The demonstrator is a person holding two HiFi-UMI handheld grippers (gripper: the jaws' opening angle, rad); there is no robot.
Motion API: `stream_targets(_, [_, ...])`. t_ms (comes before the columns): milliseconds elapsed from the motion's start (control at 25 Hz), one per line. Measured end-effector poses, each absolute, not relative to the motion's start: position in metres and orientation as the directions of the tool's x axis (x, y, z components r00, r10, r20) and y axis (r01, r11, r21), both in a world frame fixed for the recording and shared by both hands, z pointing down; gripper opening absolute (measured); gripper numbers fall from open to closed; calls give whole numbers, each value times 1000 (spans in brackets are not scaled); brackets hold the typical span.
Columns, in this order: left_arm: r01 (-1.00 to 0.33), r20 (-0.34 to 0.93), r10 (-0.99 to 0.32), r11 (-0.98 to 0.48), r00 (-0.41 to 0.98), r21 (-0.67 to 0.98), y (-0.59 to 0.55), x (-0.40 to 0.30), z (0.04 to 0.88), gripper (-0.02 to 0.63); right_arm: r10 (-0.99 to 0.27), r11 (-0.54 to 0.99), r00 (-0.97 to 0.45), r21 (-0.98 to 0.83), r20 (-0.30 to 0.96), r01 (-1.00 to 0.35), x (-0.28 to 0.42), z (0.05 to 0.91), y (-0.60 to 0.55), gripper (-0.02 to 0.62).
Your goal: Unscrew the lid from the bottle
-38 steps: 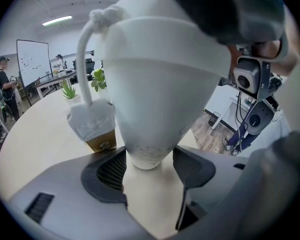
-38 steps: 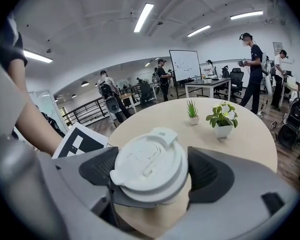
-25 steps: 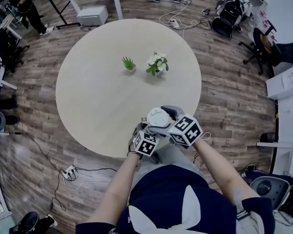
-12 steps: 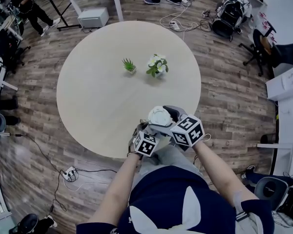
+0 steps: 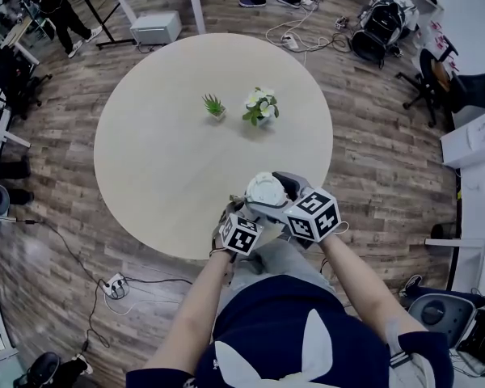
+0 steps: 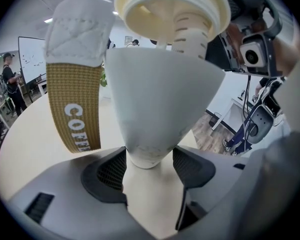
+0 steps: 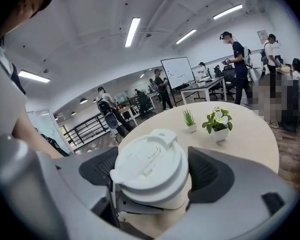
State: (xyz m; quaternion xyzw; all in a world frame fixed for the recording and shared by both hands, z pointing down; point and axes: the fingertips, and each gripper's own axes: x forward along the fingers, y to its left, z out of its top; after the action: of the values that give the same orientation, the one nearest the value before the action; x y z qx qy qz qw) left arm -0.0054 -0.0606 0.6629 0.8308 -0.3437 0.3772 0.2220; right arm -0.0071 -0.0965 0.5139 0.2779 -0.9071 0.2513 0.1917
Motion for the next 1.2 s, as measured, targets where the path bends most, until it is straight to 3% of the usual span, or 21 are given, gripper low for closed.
stream_targets(280, [-747, 784, -405, -656, 470, 108, -58, -8, 662, 298, -428, 737, -751, -286, 503, -612, -8, 512, -94, 434])
stream_targets(1200, [-783, 775, -447, -614, 446, 97, -53, -12, 659, 267, -471, 695, -772, -359, 426, -622, 1, 495, -98, 434])
